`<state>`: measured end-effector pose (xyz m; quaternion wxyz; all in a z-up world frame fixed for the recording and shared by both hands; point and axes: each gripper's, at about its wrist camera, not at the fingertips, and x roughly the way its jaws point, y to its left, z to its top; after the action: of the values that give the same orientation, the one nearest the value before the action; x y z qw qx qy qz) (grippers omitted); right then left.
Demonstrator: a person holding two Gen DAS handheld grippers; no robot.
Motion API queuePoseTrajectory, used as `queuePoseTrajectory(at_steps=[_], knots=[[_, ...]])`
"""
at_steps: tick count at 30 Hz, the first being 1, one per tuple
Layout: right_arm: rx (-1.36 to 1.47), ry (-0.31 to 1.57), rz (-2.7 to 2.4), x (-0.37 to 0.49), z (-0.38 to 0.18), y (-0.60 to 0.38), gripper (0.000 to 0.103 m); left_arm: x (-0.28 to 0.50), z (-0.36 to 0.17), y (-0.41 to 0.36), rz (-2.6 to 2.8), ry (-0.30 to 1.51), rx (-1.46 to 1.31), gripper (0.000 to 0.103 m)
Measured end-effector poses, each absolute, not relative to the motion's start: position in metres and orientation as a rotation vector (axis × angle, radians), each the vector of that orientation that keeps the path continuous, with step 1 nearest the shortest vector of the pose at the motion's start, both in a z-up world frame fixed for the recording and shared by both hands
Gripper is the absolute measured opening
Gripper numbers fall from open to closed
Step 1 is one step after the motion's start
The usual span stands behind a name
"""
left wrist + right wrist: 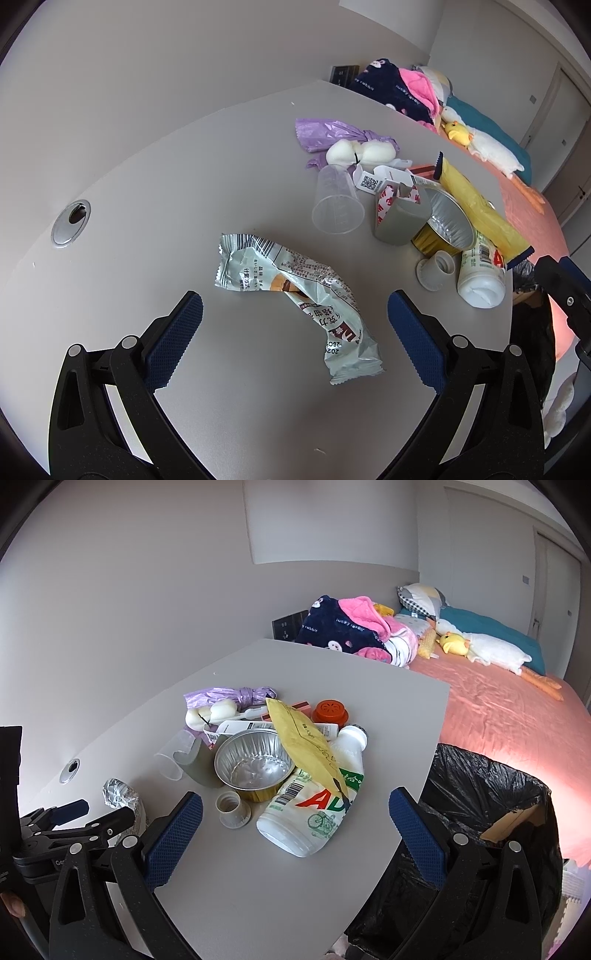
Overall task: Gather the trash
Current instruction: 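Move the left gripper toward the crumpled silver snack wrapper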
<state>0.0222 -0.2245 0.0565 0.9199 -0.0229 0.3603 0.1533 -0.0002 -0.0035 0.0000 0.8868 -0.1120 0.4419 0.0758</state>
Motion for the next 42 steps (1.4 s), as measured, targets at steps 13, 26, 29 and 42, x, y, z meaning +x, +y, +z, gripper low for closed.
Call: queuePoseTrajectory(at_steps=[13, 26, 29, 42], knots=[[-0.047, 0.74, 0.314, 0.0212, 0.0568, -0.2257, 0.1, 0.0, 0.0, -0.0051, 0.152, 0.919, -0.23, 0.097], [-0.048, 0.74, 0.311, 0.0209, 0.0569, -0.2261, 0.1, -0.0007, 0.001, -0.0045, 0.153, 0.921, -0.235, 0.097], [-0.047, 0.74, 0.311, 0.0209, 0.057, -0.2263, 0.1, -0.0008, 0.001, -0.0045, 0.154, 0.921, -0.237, 0.097], [-0.042, 0.747, 0.3, 0.028, 0.0544, -0.2333, 0.1, 0.0041, -0.0064, 0.0017, 0.159, 0.939, -0.275, 0.097]])
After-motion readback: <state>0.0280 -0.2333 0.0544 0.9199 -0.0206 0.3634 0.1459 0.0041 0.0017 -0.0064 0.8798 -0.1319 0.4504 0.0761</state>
